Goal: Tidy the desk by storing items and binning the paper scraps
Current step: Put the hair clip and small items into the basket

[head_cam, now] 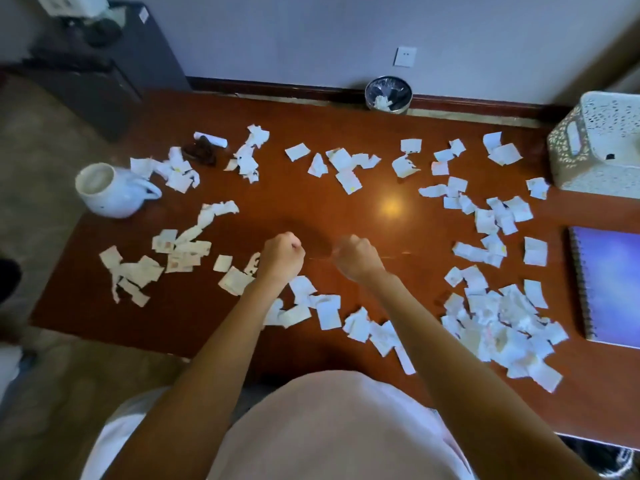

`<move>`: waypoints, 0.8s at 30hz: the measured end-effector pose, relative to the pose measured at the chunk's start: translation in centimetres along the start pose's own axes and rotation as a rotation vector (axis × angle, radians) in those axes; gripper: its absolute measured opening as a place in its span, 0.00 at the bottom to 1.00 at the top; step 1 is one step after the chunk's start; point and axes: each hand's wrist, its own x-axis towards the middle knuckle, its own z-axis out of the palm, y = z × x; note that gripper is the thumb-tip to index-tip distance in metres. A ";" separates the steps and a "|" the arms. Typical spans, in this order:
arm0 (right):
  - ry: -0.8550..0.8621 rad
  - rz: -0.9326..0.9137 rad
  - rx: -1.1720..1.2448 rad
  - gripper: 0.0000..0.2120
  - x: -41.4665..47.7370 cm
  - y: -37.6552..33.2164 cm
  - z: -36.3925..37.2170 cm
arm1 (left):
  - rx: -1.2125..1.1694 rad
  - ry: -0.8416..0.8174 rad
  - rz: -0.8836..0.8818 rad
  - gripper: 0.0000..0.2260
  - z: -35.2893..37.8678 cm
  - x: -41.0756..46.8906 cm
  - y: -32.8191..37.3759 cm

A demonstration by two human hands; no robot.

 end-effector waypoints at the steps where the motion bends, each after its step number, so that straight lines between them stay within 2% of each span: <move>1: 0.000 -0.006 0.012 0.13 0.6 -2.0 0.9 | 0.002 0.009 0.010 0.13 -1.4 0.9 -1.4; 6: -0.041 -0.037 0.021 0.12 3.1 -10.8 3.8 | -0.013 0.000 -0.017 0.13 -7.1 4.5 -7.0; 12: -0.087 -0.062 -0.013 0.12 7.7 -17.2 5.4 | -0.066 0.026 -0.058 0.10 -11.8 9.8 -10.6; 15: -0.083 -0.010 -0.053 0.14 10.4 -19.4 5.2 | -0.052 0.028 -0.039 0.12 -13.9 13.3 -11.7; 19: -0.069 0.011 -0.059 0.16 14.2 -21.0 5.5 | -0.076 0.052 -0.044 0.09 -15.7 18.0 -11.8; 24: 0.026 0.031 -0.009 0.17 18.7 -22.2 4.3 | -0.069 0.081 -0.069 0.16 -16.9 23.3 -10.9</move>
